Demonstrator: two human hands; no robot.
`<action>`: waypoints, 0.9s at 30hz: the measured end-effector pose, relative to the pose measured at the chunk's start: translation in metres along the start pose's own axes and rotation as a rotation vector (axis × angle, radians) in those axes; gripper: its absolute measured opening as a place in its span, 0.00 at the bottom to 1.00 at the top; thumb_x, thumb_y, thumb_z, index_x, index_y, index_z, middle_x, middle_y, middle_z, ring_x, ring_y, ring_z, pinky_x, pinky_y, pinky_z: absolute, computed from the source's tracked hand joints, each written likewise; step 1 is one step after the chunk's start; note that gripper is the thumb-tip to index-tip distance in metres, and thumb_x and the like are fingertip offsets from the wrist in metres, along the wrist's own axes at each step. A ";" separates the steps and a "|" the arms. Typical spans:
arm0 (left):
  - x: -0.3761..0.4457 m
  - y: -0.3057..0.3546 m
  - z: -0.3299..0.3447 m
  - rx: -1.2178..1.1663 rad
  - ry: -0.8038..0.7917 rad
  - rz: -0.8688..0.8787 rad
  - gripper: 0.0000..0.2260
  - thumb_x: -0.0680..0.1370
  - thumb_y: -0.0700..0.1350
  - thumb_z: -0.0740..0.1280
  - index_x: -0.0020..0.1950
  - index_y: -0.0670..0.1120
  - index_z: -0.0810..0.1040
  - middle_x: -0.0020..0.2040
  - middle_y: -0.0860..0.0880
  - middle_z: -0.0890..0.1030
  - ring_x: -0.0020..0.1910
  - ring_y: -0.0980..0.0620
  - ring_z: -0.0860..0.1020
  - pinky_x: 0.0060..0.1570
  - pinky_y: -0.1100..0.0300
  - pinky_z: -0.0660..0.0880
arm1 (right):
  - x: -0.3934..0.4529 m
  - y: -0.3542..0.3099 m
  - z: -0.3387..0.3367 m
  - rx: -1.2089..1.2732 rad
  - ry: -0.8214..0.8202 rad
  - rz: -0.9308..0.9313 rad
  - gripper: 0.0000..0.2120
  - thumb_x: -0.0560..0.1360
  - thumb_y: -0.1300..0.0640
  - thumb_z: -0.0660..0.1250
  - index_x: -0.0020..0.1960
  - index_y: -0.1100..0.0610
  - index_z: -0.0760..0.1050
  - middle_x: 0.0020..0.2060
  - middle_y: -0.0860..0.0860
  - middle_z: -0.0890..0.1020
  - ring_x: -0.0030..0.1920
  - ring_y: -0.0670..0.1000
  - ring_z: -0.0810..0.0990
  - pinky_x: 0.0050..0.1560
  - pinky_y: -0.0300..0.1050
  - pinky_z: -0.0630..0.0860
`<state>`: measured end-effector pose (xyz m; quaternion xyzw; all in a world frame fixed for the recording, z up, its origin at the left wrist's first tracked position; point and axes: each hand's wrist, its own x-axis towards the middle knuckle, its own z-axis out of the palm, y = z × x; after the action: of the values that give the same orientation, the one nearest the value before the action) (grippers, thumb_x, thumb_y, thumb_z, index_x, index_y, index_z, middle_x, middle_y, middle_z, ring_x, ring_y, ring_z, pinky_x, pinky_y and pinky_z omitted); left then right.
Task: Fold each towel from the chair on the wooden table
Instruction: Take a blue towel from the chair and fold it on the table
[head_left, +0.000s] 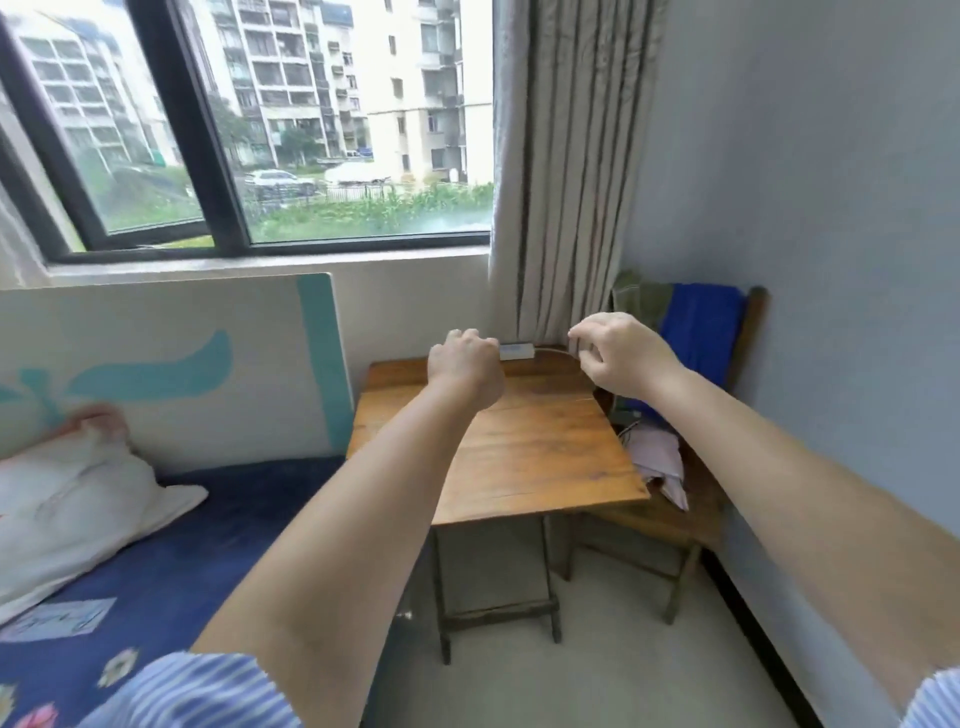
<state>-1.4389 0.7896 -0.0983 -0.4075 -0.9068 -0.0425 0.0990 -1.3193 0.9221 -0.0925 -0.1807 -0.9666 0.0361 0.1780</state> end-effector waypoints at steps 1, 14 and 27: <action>0.019 0.023 0.002 -0.012 0.002 0.025 0.14 0.77 0.42 0.58 0.62 0.44 0.72 0.61 0.44 0.72 0.64 0.44 0.68 0.58 0.53 0.69 | 0.001 0.029 -0.007 -0.018 0.012 0.029 0.16 0.76 0.63 0.58 0.63 0.62 0.72 0.62 0.57 0.75 0.64 0.57 0.71 0.64 0.50 0.69; 0.225 0.153 0.027 -0.077 0.017 0.247 0.13 0.76 0.39 0.58 0.59 0.41 0.75 0.60 0.42 0.74 0.62 0.43 0.69 0.52 0.53 0.70 | 0.076 0.243 -0.014 -0.126 0.049 0.388 0.19 0.75 0.62 0.57 0.65 0.57 0.70 0.65 0.53 0.73 0.67 0.55 0.67 0.62 0.47 0.67; 0.443 0.259 0.088 -0.230 -0.078 0.385 0.11 0.76 0.38 0.56 0.52 0.40 0.76 0.52 0.44 0.76 0.45 0.46 0.72 0.39 0.57 0.68 | 0.185 0.424 0.020 -0.093 0.053 0.610 0.17 0.77 0.61 0.56 0.64 0.58 0.71 0.62 0.57 0.75 0.61 0.57 0.72 0.55 0.45 0.70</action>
<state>-1.5450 1.2991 -0.0909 -0.5830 -0.8047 -0.1099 0.0231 -1.3447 1.3845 -0.1075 -0.4713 -0.8634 0.0388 0.1757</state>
